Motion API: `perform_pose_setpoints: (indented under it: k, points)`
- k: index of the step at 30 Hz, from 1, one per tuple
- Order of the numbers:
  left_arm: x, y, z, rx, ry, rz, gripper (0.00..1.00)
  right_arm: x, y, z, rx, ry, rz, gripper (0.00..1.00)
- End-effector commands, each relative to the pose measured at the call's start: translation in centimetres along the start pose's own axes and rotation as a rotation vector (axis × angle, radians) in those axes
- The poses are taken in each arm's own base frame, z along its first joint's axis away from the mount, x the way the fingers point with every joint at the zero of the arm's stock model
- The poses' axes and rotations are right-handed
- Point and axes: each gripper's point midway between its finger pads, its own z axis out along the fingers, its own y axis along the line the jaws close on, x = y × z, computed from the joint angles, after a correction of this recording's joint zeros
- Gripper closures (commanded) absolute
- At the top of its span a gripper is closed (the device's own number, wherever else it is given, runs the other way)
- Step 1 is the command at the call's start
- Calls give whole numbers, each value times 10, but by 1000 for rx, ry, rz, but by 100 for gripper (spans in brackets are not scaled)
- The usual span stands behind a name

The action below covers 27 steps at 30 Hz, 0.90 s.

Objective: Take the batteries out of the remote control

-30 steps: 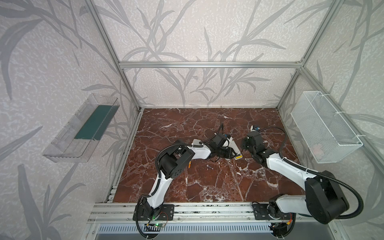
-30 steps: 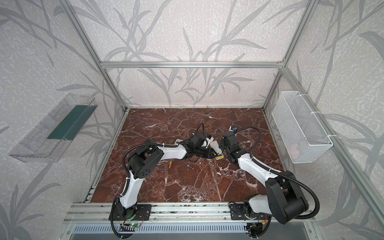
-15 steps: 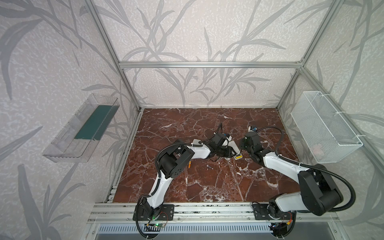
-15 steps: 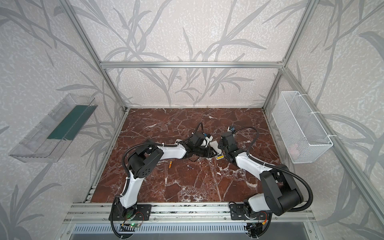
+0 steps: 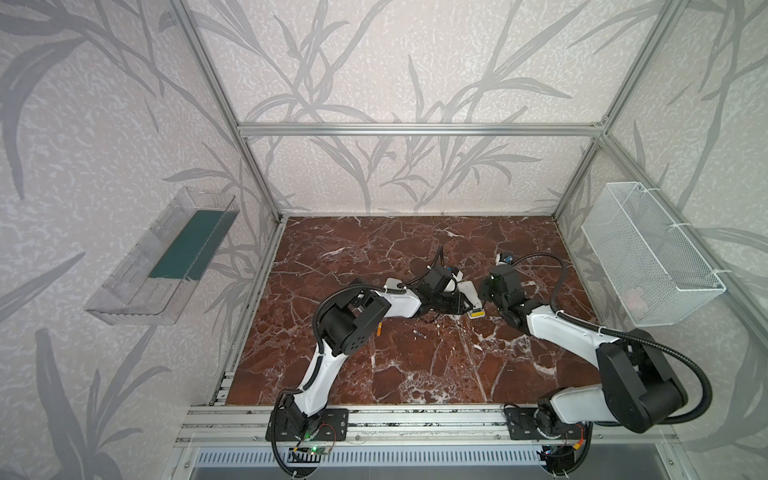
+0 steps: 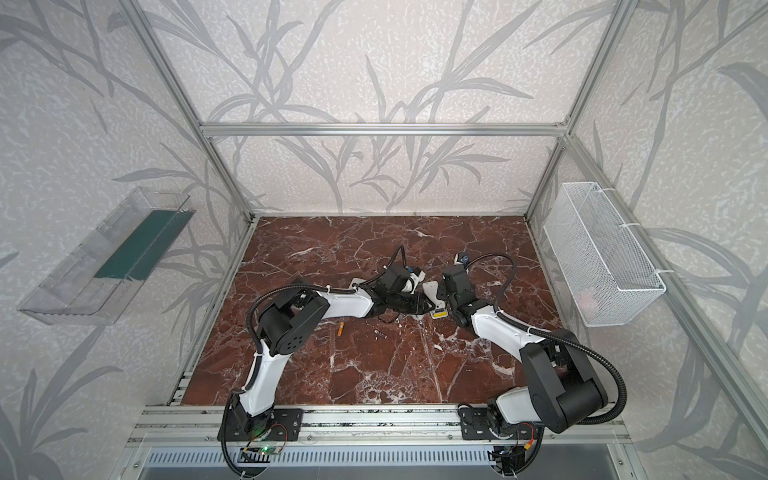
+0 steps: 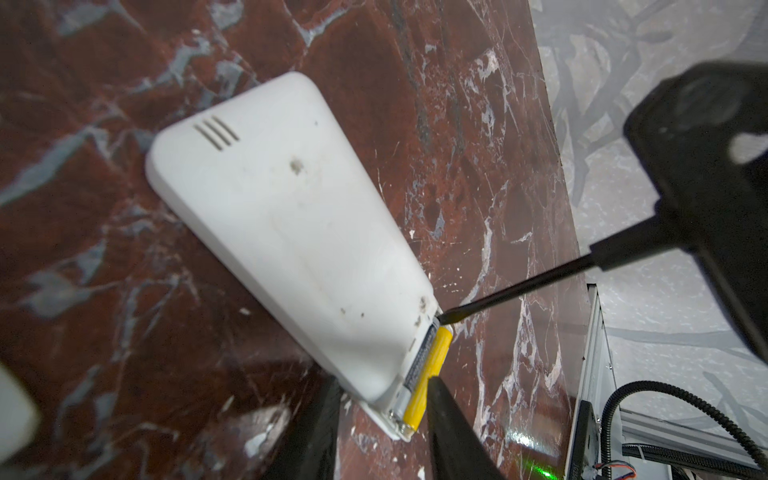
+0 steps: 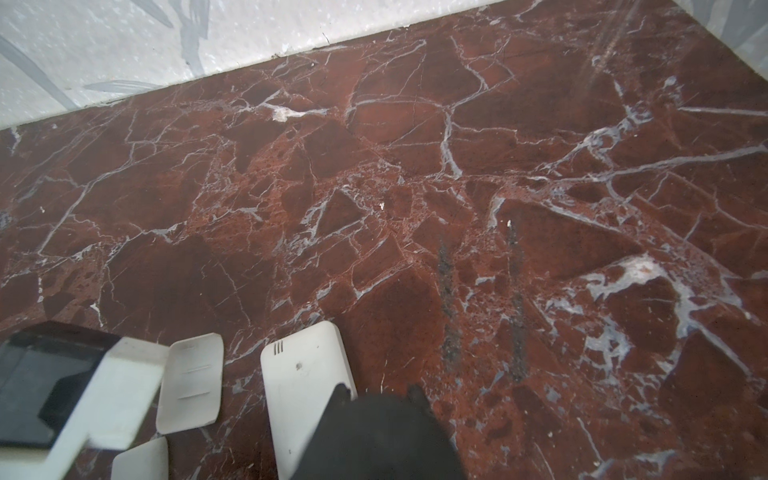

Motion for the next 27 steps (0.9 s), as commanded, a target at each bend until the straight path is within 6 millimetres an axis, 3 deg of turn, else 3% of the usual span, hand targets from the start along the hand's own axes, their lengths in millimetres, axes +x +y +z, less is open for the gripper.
perform_pose_setpoints:
  k: [1, 12, 27]
  points:
    - [11, 18, 10, -33, 23, -43, 63, 2, 0, 1, -1, -5, -10, 100]
    - [18, 22, 15, -27, 33, -73, 68, 7, 1, 4, -24, -3, 97, 100]
    - [26, 14, 13, -5, 42, -60, 83, -3, -38, 7, 54, -104, 432, 100]
